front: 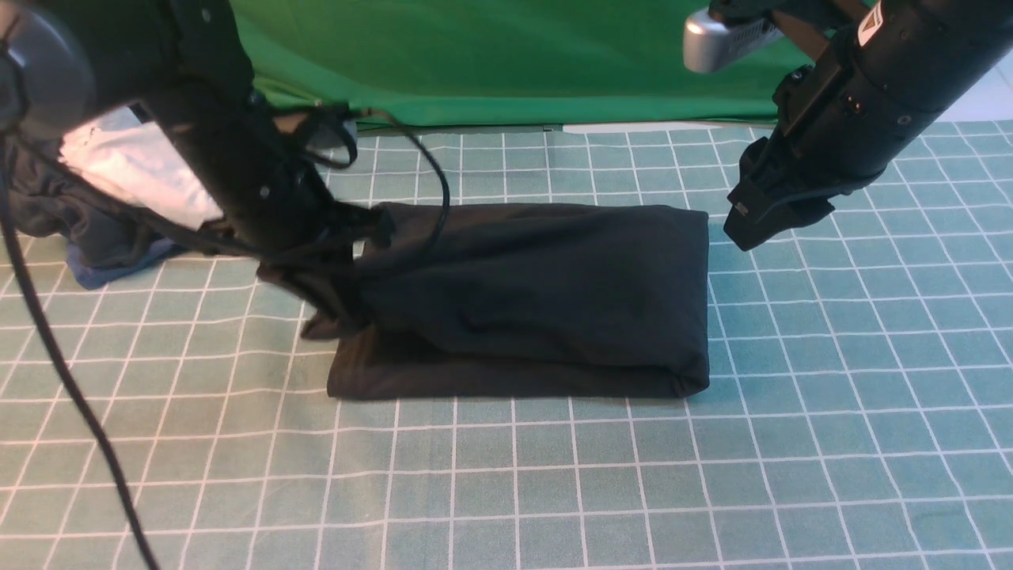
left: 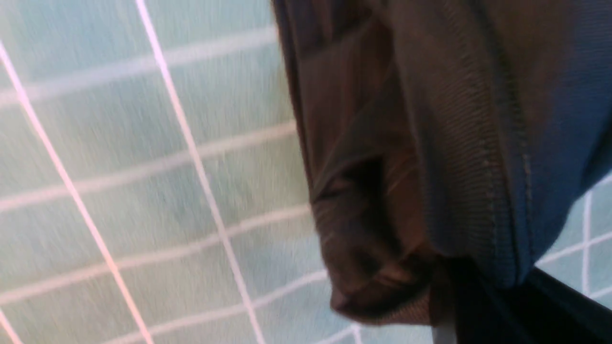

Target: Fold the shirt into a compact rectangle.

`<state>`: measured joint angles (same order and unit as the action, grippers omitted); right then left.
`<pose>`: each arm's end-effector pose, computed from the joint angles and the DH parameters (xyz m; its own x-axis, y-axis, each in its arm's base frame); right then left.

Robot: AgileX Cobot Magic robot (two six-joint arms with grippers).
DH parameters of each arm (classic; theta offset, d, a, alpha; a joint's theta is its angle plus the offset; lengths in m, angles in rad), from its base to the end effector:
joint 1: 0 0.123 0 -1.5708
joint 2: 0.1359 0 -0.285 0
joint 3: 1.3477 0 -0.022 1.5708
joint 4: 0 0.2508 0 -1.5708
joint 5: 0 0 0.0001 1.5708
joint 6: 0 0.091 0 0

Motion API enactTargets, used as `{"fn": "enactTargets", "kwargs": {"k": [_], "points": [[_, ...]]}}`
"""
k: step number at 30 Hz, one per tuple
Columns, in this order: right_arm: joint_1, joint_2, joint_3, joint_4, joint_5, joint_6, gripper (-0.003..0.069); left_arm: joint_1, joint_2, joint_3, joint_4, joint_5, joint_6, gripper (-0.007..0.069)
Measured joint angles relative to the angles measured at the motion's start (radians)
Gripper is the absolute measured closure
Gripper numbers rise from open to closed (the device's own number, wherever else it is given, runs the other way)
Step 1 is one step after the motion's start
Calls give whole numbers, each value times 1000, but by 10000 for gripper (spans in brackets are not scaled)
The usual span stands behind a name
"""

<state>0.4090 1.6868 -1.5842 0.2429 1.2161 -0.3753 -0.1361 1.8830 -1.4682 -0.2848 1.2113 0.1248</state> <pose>0.3151 0.1590 0.3338 -0.6955 -0.6045 -0.3883 -0.6853 0.7206 0.1055 0.3652 -0.0742 0.2323 -0.9863 0.1567 -0.0514 0.1647 0.9510 -0.2617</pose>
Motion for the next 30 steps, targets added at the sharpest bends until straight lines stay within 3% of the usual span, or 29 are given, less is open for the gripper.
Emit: {"fn": "enactTargets", "kwargs": {"k": [5, 10, 14, 17, 24, 27, 30], "points": [[0, 0, 0, 0, 1, -4, 414, -4, -2, 49, 75, 1, -4, 610], [0, 0, 0, 0, -14, -5, 414, -4, -3, 51, 72, -2, 2, 597], [0, 0, 0, 0, -17, -5, 414, -4, -3, 53, 76, -7, 4, 510], [0, 0, 0, 0, -17, -4, 414, -4, -5, 34, 169, 5, -12, 342], [0, 0, 0, 0, -16, -4, 416, -4, -43, -101, 277, 2, -93, 123], [0, 0, 0, 0, -16, -4, 416, -4, -48, -167, 243, -74, -125, 86], [0, 0, 0, 0, -16, -4, 416, -4, -47, -186, 100, -130, -115, 91]]}}
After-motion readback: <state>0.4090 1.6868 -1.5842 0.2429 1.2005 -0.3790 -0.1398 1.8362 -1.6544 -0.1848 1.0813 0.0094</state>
